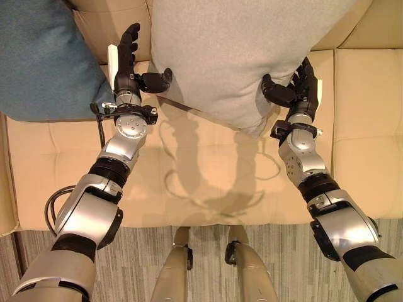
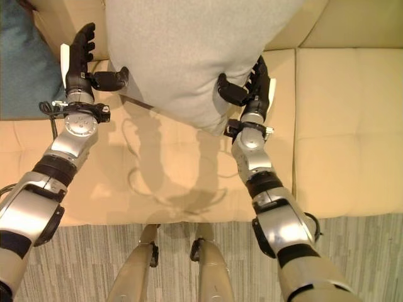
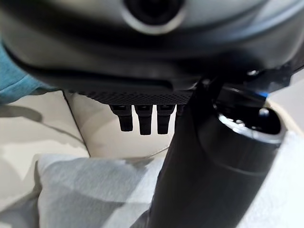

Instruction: Pick up all the scattered cushions and arrange them neatly on the sofa.

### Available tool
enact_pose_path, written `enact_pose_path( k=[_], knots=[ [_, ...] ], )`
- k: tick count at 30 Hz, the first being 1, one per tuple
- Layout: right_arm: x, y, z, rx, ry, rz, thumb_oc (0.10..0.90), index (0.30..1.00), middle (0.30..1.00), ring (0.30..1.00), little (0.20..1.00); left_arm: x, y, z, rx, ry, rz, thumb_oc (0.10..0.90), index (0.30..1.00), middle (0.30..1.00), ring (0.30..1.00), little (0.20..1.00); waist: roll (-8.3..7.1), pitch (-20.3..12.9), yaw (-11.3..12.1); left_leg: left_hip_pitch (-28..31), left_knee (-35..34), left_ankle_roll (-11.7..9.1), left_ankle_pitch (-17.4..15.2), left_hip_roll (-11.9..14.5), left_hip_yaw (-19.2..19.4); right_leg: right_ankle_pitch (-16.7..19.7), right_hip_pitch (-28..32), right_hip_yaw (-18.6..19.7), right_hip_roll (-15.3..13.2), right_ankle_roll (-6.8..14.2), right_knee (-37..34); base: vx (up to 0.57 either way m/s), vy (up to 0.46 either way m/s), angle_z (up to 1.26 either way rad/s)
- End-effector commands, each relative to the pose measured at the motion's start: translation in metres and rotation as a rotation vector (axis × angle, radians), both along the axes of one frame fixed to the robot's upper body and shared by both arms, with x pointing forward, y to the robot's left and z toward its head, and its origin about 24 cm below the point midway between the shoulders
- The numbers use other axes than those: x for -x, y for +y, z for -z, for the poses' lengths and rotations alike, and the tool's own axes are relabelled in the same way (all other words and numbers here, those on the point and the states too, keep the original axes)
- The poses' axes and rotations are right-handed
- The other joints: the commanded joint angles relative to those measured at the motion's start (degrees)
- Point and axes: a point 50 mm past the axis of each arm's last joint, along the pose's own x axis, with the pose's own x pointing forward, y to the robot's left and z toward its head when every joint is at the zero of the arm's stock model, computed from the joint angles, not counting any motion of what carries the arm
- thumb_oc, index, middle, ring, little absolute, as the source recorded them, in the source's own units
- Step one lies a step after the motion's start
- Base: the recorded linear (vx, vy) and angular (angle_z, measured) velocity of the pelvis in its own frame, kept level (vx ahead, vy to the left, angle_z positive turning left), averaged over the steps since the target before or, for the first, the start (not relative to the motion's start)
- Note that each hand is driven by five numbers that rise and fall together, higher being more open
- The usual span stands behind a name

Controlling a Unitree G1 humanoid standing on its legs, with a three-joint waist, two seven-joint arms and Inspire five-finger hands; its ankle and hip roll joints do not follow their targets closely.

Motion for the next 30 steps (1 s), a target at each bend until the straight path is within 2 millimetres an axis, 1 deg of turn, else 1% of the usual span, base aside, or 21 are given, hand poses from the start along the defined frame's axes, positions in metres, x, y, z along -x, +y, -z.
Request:
enact_pose_path(
  k=[1, 3, 6, 7, 8, 9, 11, 14, 17, 18, 19, 21, 23, 24, 25, 26, 28, 30],
  knots=[
    [0.005, 0.051, -0.011, -0.008, -0.114, -0.203, 0.8, 0.9, 0.9, 0.9, 0.9, -0.001, -0.004, -0.013, -0.009, -0.064, 0.06, 0.8, 0.9, 0.9, 0.9, 0.9, -1.18, -7.6, 0.0, -1.0, -0.8, -1.5, -2.8, -2.9, 2.1, -3.4, -1.6, 4.1, -0.9, 7.9, 0.9, 0.01, 0.023, -0.03],
    [0.006, 0.063, -0.011, -0.017, -0.119, -0.243, 0.8, 0.9, 0.9, 0.9, 0.9, -0.003, -0.012, -0.008, 0.032, -0.041, 0.098, 0.8, 0.9, 0.9, 0.9, 0.9, -1.24, -7.7, -0.3, -1.5, -0.8, -1.4, -2.8, -2.9, 2.1, -3.3, -2.2, 4.2, -0.9, 7.9, 0.9, 0.01, 0.012, -0.05],
    [0.009, 0.076, -0.01, -0.03, -0.126, -0.29, 0.8, 0.9, 0.9, 0.9, 0.9, -0.002, -0.03, -0.001, 0.093, -0.033, 0.174, 0.8, 0.9, 0.9, 0.9, 0.9, -1.22, -7.7, -0.5, -1.8, -0.8, -1.5, -2.8, -3.0, 1.9, -3.3, -2.4, 4.2, -0.8, 7.8, 0.8, 0.01, 0.002, -0.01],
    [0.01, 0.079, -0.009, -0.033, -0.129, -0.305, 0.761, 0.841, 0.841, 0.841, 0.841, -0.001, -0.038, 0.004, 0.11, -0.028, 0.203, 0.681, 0.721, 0.721, 0.721, 0.721, -1.19, -7.7, -0.5, -1.8, -0.8, -1.5, -2.7, -3.0, 1.9, -3.4, -2.4, 4.1, -0.9, 7.8, 0.8, 0.0, 0.0, 0.0],
    [0.012, 0.082, -0.008, -0.033, -0.131, -0.32, 0.529, 0.493, 0.493, 0.493, 0.493, 0.0, -0.044, 0.009, 0.124, -0.022, 0.232, 0.496, 0.444, 0.444, 0.444, 0.444, -1.22, -7.7, -0.5, -1.7, -0.8, -1.5, -2.8, -3.0, 1.9, -3.4, -2.5, 4.1, -0.8, 7.8, 0.8, 0.0, 0.0, 0.0],
    [0.013, 0.084, -0.006, -0.031, -0.133, -0.333, 0.4, 0.3, 0.3, 0.3, 0.3, 0.001, -0.049, 0.013, 0.134, -0.02, 0.253, 0.4, 0.3, 0.3, 0.3, 0.3, -1.26, -7.8, -0.5, -1.7, -0.8, -1.5, -2.8, -3.1, 1.9, -3.4, -2.4, 4.2, -0.9, 7.7, 0.8, 0.0, 0.0, 0.0],
    [0.018, 0.088, -0.002, -0.033, -0.146, -0.365, 0.4, 0.3, 0.3, 0.3, 0.3, 0.005, -0.056, 0.021, 0.16, -0.012, 0.296, 0.4, 0.3, 0.3, 0.3, 0.3, -1.38, -8.0, -0.6, -1.2, -0.8, -1.5, -3.0, -3.2, 2.0, -3.5, -2.1, 4.1, -0.8, 7.7, 0.8, 0.0, 0.0, 0.0],
    [0.025, 0.085, 0.004, -0.038, -0.165, -0.383, 0.4, 0.3, 0.3, 0.3, 0.3, 0.011, -0.054, 0.026, 0.197, -0.033, 0.314, 0.4, 0.3, 0.3, 0.3, 0.3, -1.31, -8.5, -0.5, -0.5, -0.8, -1.6, -3.3, -3.2, 1.9, -3.6, -1.4, 4.1, -0.9, 7.6, 0.6, 0.0, -0.011, 0.0],
    [0.032, 0.075, 0.012, -0.021, -0.175, -0.369, 0.4, 0.3, 0.3, 0.3, 0.3, 0.02, -0.053, 0.034, 0.249, -0.06, 0.334, 0.4, 0.3, 0.3, 0.3, 0.3, -1.26, -8.8, -0.4, 0.8, -0.8, -1.6, -3.7, -3.3, 2.1, -3.9, 0.1, 3.9, -1.0, 7.6, 0.4, 0.0, -0.01, 0.0],
    [0.032, 0.075, 0.012, -0.021, -0.175, -0.369, 0.4, 0.3, 0.3, 0.3, 0.3, 0.02, -0.053, 0.034, 0.249, -0.06, 0.334, 0.4, 0.3, 0.3, 0.3, 0.3, -1.25, -8.8, -0.4, 0.8, -0.8, -1.6, -3.7, -3.3, 2.1, -3.9, 0.1, 3.9, -1.0, 7.6, 0.4, 0.0, -0.033, 0.01],
    [0.036, 0.069, 0.019, 0.007, -0.167, -0.349, 0.4, 0.3, 0.3, 0.3, 0.3, 0.026, -0.055, 0.043, 0.276, -0.057, 0.344, 0.4, 0.3, 0.3, 0.3, 0.3, -1.24, -9.2, -0.4, 1.7, -0.8, -1.6, -3.9, -3.3, 2.2, -4.0, 1.2, 3.7, -1.0, 7.5, 0.3, 0.0, 0.0, 0.0],
    [0.041, 0.064, 0.03, 0.031, -0.149, -0.335, 0.4, 0.3, 0.3, 0.3, 0.3, 0.033, -0.056, 0.049, 0.305, -0.07, 0.356, 0.4, 0.3, 0.3, 0.3, 0.3, -1.19, -9.4, -0.3, 2.9, -0.8, -1.6, -4.2, -3.3, 2.2, -4.3, 2.5, 3.7, -1.0, 7.4, 0.2, 0.0, -0.015, 0.01],
    [0.05, 0.056, 0.047, 0.025, -0.119, -0.315, 0.4, 0.3, 0.3, 0.3, 0.3, 0.043, -0.058, 0.063, 0.335, -0.058, 0.368, 0.4, 0.3, 0.3, 0.3, 0.3, -1.19, -9.8, -0.3, 4.7, -0.8, -1.4, -4.8, -3.2, 2.3, -4.7, 4.4, 3.5, -1.1, 7.4, 0.2, 0.0, -0.004, 0.02],
    [0.05, 0.056, 0.047, 0.025, -0.118, -0.315, 0.4, 0.3, 0.3, 0.3, 0.3, 0.043, -0.058, 0.063, 0.334, -0.058, 0.367, 0.4, 0.3, 0.3, 0.3, 0.3, -1.22, -9.8, -0.3, 4.5, -0.8, -1.4, -4.6, -3.3, 2.3, -4.6, 4.3, 3.5, -1.2, 7.4, 0.2, 0.06, -0.019, 0.03],
    [0.068, 0.047, 0.079, 0.011, -0.051, -0.302, 0.4, 0.3, 0.3, 0.3, 0.3, 0.061, -0.06, 0.09, 0.372, -0.014, 0.392, 0.4, 0.3, 0.3, 0.3, 0.3, -1.31, -10.4, -0.3, 8.2, -0.8, -1.0, -5.9, -2.9, 2.7, -5.5, 8.3, 3.4, -1.3, 7.3, 0.2, 0.06, -0.023, 0.04],
    [0.074, 0.041, 0.087, 0.004, -0.036, -0.289, 0.4, 0.3, 0.3, 0.3, 0.3, 0.068, -0.059, 0.098, 0.388, -0.001, 0.394, 0.4, 0.3, 0.3, 0.3, 0.3, -1.36, -10.5, -0.3, 9.6, -0.8, -0.9, -6.2, -2.8, 3.0, -5.8, 9.7, 3.4, -1.3, 7.3, 0.2, 0.08, -0.028, 0.0],
    [0.087, 0.031, 0.103, 0.007, 0.002, -0.268, 0.4, 0.3, 0.3, 0.3, 0.3, 0.082, -0.055, 0.121, 0.423, 0.06, 0.391, 0.4, 0.3, 0.3, 0.3, 0.3, -1.43, -10.9, -0.4, 12.7, -0.8, -0.4, -7.1, -2.6, 3.4, -6.5, 12.8, 3.6, -1.3, 7.4, 0.2, 0.06, 0.001, -0.02],
    [0.099, 0.019, 0.12, 0.024, 0.059, -0.24, 0.4, 0.3, 0.3, 0.3, 0.3, 0.098, -0.045, 0.146, 0.44, 0.132, 0.369, 0.4, 0.3, 0.3, 0.3, 0.3, -1.7, -11.3, -0.4, 15.8, -0.8, 0.2, -7.6, -2.4, 3.7, -7.1, 16.0, 3.7, -1.3, 7.4, 0.2, 0.08, -0.014, -0.1]
  ],
)
